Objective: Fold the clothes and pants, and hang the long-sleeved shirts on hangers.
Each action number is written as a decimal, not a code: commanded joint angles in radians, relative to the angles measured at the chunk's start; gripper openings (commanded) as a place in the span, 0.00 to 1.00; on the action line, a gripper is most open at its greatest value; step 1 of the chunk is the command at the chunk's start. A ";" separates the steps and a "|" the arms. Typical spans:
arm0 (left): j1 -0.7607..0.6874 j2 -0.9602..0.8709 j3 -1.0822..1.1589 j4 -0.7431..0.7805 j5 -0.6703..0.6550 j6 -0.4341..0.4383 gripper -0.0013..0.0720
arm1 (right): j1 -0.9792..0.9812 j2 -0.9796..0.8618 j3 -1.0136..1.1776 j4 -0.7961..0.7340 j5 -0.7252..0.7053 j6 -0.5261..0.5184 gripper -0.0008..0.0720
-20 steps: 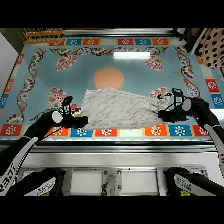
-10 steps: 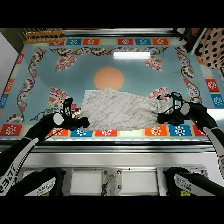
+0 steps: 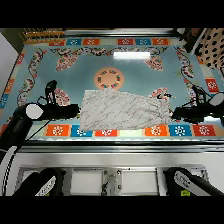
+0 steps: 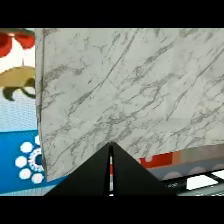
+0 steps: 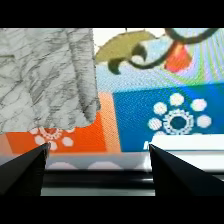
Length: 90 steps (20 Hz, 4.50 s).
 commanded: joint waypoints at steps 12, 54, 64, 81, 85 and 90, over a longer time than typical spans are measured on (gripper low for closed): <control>-0.204 -0.015 0.010 -0.003 0.054 -0.095 0.03 | -0.162 -0.607 0.264 0.494 0.135 -0.386 0.95; -0.705 -1.164 1.068 -0.003 0.008 -0.080 0.03 | 0.383 -0.071 0.584 0.051 0.511 0.226 0.05; -0.528 -1.054 1.068 0.009 -0.046 -0.063 0.03 | 0.472 -0.071 0.586 0.053 0.468 0.327 0.05; 0.012 -0.654 1.063 0.009 -0.144 0.058 0.03 | 1.074 -0.412 0.584 0.432 -0.319 0.160 0.81; 0.030 -0.523 0.866 0.009 -0.107 0.060 0.03 | 0.959 -0.329 0.506 0.279 -0.237 0.171 0.81; -0.045 -0.373 0.554 0.009 -0.022 0.079 0.03 | 0.611 -0.134 0.128 0.163 -0.180 0.171 0.82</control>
